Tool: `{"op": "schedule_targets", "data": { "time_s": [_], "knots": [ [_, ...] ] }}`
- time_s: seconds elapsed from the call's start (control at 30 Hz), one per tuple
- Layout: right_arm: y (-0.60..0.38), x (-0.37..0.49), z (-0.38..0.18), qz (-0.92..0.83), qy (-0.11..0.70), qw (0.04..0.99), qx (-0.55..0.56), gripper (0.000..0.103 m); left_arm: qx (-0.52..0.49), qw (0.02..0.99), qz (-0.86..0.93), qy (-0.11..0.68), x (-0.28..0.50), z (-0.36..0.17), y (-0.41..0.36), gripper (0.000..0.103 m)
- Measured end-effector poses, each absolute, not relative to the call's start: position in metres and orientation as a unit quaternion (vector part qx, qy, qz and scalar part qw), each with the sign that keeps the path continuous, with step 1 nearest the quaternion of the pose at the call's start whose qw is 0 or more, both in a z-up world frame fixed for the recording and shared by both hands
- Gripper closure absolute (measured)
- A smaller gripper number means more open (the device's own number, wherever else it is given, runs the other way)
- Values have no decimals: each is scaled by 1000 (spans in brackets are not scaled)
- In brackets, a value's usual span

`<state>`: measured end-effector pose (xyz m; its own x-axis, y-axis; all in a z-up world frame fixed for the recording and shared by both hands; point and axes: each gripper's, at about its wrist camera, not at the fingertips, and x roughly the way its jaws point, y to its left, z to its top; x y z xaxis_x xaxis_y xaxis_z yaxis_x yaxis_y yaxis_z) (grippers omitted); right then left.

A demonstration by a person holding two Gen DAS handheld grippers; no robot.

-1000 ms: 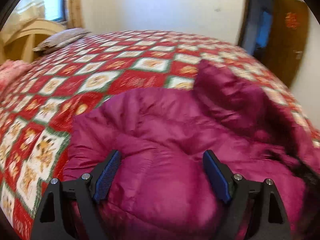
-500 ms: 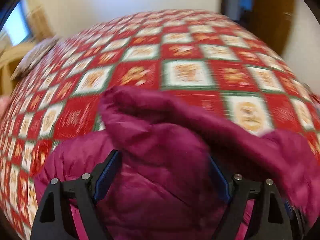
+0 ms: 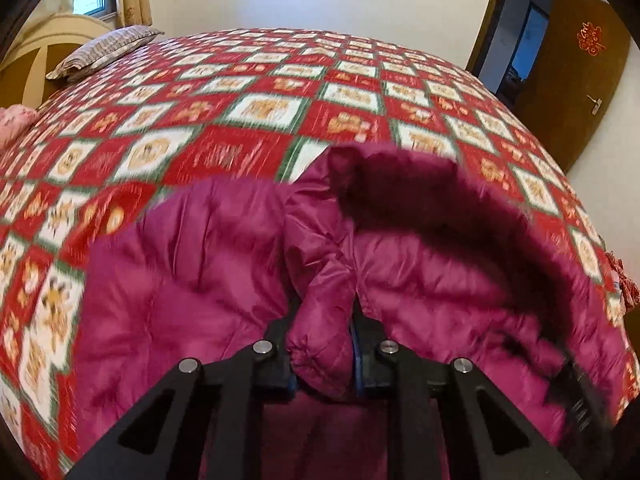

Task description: Fold large clothes

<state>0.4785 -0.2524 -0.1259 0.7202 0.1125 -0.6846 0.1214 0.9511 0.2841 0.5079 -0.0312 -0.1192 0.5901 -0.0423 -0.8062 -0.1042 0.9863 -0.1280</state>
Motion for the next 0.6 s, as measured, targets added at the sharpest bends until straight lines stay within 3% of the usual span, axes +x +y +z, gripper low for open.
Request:
{"op": "schedule_targets", "data": {
  "time_s": [0.37,0.57,0.6],
  "knots": [
    [-252,478,-121,-10,385,910,150,90,-152,910,-8,386,486,-133,-13,82],
    [-261,458,-75,-76,333,926,161,88,-166,910,-11,378,485,-133,-10,82],
    [-263,459,-66,-104,325,925,165,81,-164,911,-10,378,485,-133,-11,82]
  ]
}}
